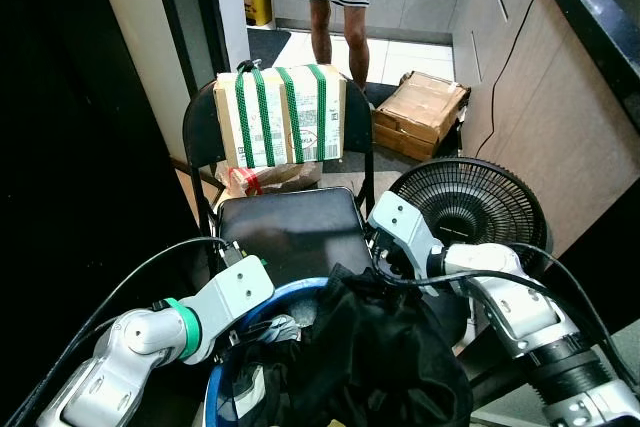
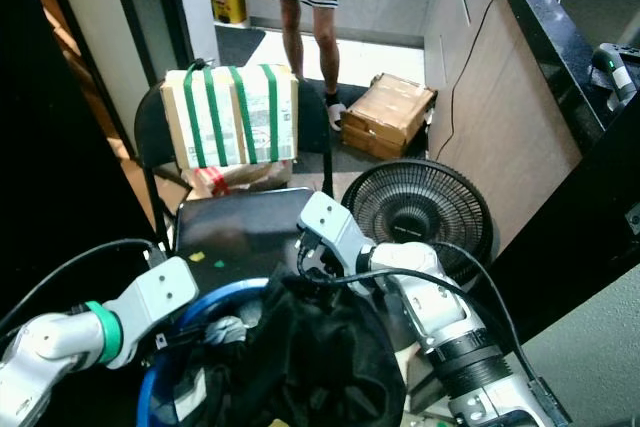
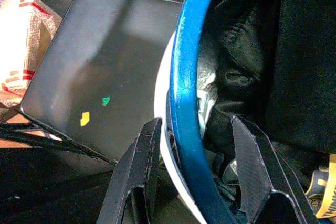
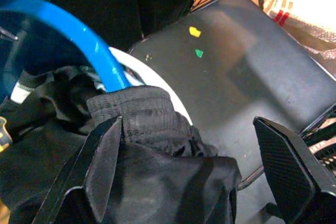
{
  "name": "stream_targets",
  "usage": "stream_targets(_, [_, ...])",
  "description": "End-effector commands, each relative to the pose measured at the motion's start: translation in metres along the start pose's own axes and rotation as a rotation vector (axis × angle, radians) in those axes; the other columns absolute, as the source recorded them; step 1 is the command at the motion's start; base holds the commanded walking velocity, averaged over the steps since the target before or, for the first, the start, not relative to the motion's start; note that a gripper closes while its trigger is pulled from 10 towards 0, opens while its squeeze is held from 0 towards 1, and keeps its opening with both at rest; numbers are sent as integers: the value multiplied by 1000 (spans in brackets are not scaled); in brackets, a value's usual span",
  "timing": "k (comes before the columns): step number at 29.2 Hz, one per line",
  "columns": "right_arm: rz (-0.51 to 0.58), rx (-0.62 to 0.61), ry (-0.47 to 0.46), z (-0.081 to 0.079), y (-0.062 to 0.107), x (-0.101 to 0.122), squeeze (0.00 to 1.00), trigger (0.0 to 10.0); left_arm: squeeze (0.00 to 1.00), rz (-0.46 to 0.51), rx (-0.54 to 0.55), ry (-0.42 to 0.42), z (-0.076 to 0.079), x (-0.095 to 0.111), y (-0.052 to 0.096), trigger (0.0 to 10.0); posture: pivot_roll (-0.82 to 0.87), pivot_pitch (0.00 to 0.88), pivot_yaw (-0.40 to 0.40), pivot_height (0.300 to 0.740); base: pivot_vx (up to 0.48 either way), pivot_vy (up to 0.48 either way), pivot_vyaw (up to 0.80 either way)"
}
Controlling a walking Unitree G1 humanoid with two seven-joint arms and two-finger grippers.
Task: Clothes washing
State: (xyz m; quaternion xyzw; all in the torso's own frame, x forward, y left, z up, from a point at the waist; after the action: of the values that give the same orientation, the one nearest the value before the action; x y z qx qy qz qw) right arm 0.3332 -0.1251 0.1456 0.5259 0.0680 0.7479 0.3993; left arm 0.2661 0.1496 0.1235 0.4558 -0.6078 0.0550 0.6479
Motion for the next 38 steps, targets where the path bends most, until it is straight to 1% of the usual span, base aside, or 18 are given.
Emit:
stream_targets(1, [-99, -1, -29, -8, -5, -21, 0, 10000, 0, -25, -16, 5, 2, -5, 0, 10000, 131, 67, 75, 740, 0, 0, 0])
stream_targets(2, [-99, -1, -29, -8, -5, -21, 0, 10000, 0, -25, -16, 5, 2, -5, 0, 10000, 131, 67, 75, 740, 0, 0, 0])
stream_targets(3, [-44, -46, -8, -1, -5, -11, 0, 10000, 0, -25, -17, 2, 2, -5, 0, 10000, 130, 61, 78, 740, 0, 0, 0])
stream_targets(4, [-44, -46, -8, -1, -5, -11, 0, 10000, 0, -25, -17, 2, 2, -5, 0, 10000, 130, 61, 78, 740, 0, 0, 0])
stream_targets(5, [36, -89, 14, 5, -5, 2, 0, 10000, 0, -24, -17, -1, 1, -4, 0, 10000, 130, 61, 78, 740, 0, 0, 0])
stream_targets(6, [36, -89, 14, 5, -5, 2, 0, 10000, 0, -24, -17, -1, 1, -4, 0, 10000, 130, 61, 78, 740, 0, 0, 0])
stream_targets(7, [136, -107, 5, 8, -5, 17, 0, 10000, 0, -22, -16, -4, 1, -4, 0, 10000, 130, 61, 78, 740, 0, 0, 0])
stream_targets(8, [204, -110, 4, 9, -5, 28, 0, 10000, 0, -22, -17, -6, 1, -4, 0, 10000, 130, 61, 78, 740, 0, 0, 0])
stream_targets(9, [204, -110, 4, 9, -5, 28, 0, 10000, 0, -22, -17, -6, 1, -4, 0, 10000, 130, 61, 78, 740, 0, 0, 0])
stream_targets(10, [239, -110, 1, 9, -5, 35, 0, 10000, 0, -22, -17, -7, 1, -3, 0, 10000, 130, 61, 78, 740, 0, 0, 0])
stream_targets(12, [235, -82, 0, 5, -9, 34, 0, 10000, 0, -24, -21, -10, 1, -4, 0, 10000, 129, 58, 83, 740, 0, 0, 0])
stream_targets(13, [214, -37, -9, -2, -15, 28, 0, 10000, 0, -29, -27, -13, 2, -4, -1, 10000, 132, 59, 85, 740, 0, 0, 0])
stream_targets(15, [221, 16, -5, -10, -18, 27, 0, 10000, 0, -31, -29, -14, 2, -4, 0, 10000, 137, 61, 82, 740, 0, 0, 0])
stream_targets(20, [260, 86, 16, -20, -17, 32, 0, 10000, 0, -33, -26, -15, 2, -5, 2, 10000, 142, 65, 78, 740, 0, 0, 0])
stream_targets(22, [280, 129, 46, -26, -11, 35, 0, 10000, 0, -39, -24, -13, 2, -6, 4, 10000, 143, 68, 78, 740, 0, 0, 0])
stream_targets(26, [283, 148, 57, -28, -7, 36, 0, 10000, 0, -42, -24, -12, 3, -7, 4, 10000, 139, 69, 80, 740, 0, 0, 0])
stream_targets(30, [222, 265, 78, -40, -3, 26, 0, 10000, 0, -49, -38, -11, 4, -8, 3, 10000, 135, 69, 84, 740, 0, 0, 0])
stream_targets(38, [168, 310, 47, -46, -6, 13, 0, 10000, 0, -53, -54, -8, 6, -8, 2, 10000, 135, 71, 86, 740, 0, 0, 0])
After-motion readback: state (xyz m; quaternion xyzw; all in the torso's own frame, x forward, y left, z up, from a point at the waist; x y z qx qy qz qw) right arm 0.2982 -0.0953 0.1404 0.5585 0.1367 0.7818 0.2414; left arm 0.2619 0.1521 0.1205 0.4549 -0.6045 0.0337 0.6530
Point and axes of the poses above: a point about 5 cm out from each wrist's last joint towards the gripper, its own y axis pointing back from the gripper into the wrist, its own x axis along the axis of the wrist's last joint, z = x × y, the point moved 1 cm from there along -y, pointing out of the wrist towards the gripper, and after that the axes turned 15 degrees about y, right-handed, at the moved point
